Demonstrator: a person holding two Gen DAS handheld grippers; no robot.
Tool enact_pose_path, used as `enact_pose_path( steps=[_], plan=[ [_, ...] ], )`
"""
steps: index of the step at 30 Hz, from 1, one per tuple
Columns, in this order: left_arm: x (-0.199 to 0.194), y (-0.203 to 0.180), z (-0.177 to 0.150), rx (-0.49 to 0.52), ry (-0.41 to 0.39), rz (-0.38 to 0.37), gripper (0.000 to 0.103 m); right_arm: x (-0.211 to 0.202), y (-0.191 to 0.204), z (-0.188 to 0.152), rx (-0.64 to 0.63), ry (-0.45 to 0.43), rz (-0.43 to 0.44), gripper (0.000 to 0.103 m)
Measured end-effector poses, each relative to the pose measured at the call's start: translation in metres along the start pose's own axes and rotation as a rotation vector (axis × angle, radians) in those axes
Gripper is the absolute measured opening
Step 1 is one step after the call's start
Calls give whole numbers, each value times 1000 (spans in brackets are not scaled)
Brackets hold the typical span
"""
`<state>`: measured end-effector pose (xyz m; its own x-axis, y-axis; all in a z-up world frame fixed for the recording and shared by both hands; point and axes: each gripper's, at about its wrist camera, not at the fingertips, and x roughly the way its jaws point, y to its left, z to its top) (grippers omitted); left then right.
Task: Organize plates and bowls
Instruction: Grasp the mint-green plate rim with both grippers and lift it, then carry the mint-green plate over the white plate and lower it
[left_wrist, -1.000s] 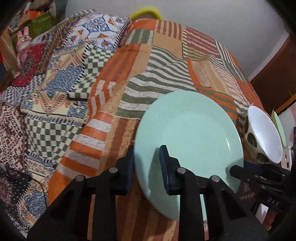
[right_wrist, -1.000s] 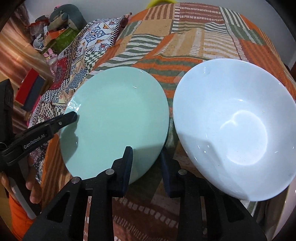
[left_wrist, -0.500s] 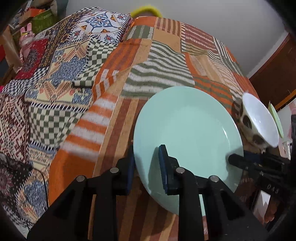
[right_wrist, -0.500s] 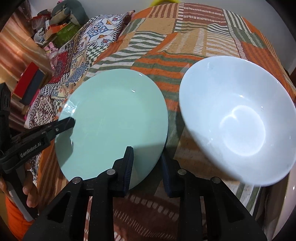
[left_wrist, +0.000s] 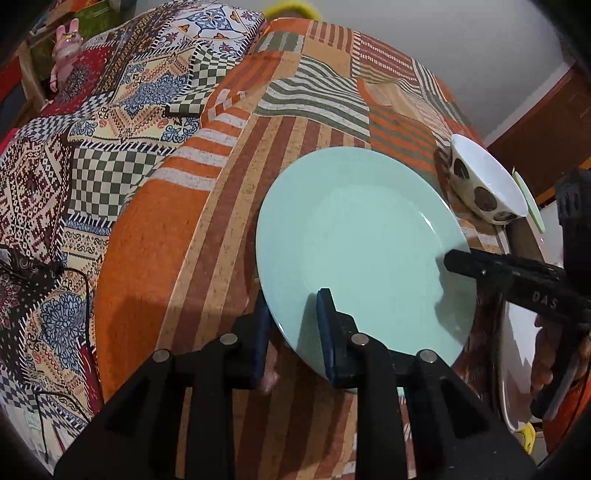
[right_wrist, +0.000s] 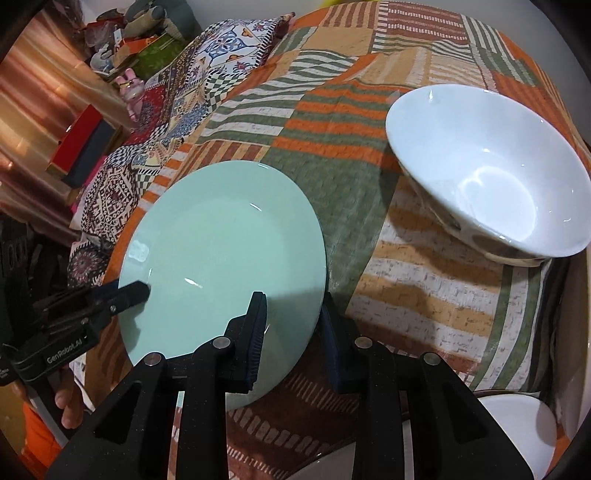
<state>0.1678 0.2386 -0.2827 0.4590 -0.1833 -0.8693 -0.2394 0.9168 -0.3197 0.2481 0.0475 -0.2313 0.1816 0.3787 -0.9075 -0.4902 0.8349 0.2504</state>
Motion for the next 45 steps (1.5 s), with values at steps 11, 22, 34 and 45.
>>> enact_pose_path(
  steps=[11,22,34,45],
  plan=[
    [11,6,22,-15,-11,9,24,6,3,4,22,-5,9,26],
    [-12,-6,10,-16,-41,41,24,-7,7,-5,11,-9,13,26],
    [-84,-52,-5,54,-175,-1,24,-79,8,-28,19,-177,21,26],
    [-124,-106,-32,144,-229,-42,24,-140,-4,-69,42,-292,5,26]
  ],
)
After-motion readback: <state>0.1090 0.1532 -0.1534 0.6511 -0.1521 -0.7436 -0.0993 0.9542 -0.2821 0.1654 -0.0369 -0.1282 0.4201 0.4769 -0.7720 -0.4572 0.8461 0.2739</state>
